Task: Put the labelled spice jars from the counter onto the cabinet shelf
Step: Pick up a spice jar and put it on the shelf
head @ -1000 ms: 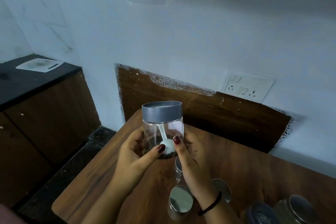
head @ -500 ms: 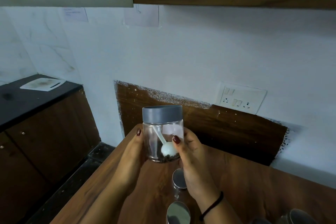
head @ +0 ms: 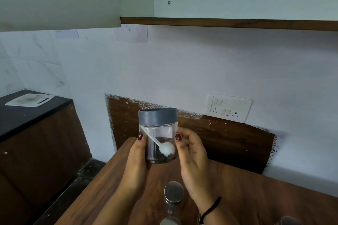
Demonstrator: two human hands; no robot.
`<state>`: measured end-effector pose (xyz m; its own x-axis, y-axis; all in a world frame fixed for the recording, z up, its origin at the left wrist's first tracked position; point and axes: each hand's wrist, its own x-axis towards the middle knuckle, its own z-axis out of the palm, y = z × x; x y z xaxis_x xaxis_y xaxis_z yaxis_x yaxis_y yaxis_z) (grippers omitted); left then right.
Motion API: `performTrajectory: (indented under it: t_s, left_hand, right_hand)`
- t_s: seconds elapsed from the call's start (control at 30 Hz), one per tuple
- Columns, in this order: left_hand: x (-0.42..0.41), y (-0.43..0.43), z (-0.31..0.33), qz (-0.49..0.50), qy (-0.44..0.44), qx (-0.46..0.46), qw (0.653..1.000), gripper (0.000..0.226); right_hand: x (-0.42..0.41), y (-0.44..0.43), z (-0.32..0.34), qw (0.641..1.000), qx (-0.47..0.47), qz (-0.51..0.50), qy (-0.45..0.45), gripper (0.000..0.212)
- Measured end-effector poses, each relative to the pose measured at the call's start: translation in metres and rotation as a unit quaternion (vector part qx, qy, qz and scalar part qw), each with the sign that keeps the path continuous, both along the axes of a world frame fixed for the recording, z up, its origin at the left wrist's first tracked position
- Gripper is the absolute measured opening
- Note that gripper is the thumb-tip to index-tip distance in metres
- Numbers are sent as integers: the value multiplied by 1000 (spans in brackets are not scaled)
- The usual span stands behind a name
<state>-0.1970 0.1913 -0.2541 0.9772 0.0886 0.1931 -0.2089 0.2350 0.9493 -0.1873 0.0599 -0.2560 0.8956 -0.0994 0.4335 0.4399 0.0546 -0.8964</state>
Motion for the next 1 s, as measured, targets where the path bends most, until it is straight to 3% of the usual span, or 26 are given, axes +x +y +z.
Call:
performTrajectory:
  t_s: [0.13,0.27,0.53,0.7,0.83,1.0]
  left_hand:
    - [3,-9,2,39,-29,59,997,63]
    - [4,-21,3,57,-52,61,995,47]
    - [10,-26,8,1,-58,75,995,45]
    - [16,-20,13,-73,-19,44,996,61]
    - [16,-27,17,-118,17,-16,993,74]
    - [13,-45,19,-119,23,-41,992,63]
  right_hand:
    - [-7,-3,7,999,-20,-21,-34,56]
    - [-8,-1,13,998,-15,-39,-55,63]
    - [2,-14,11,999,-3,-41,-34,68]
    - [4,-23,18,998,45,-16,-27,50]
    - [2,-26,17,998,67,13,-7,54]
    - [3,-28,12,998,53,-22,-16,45]
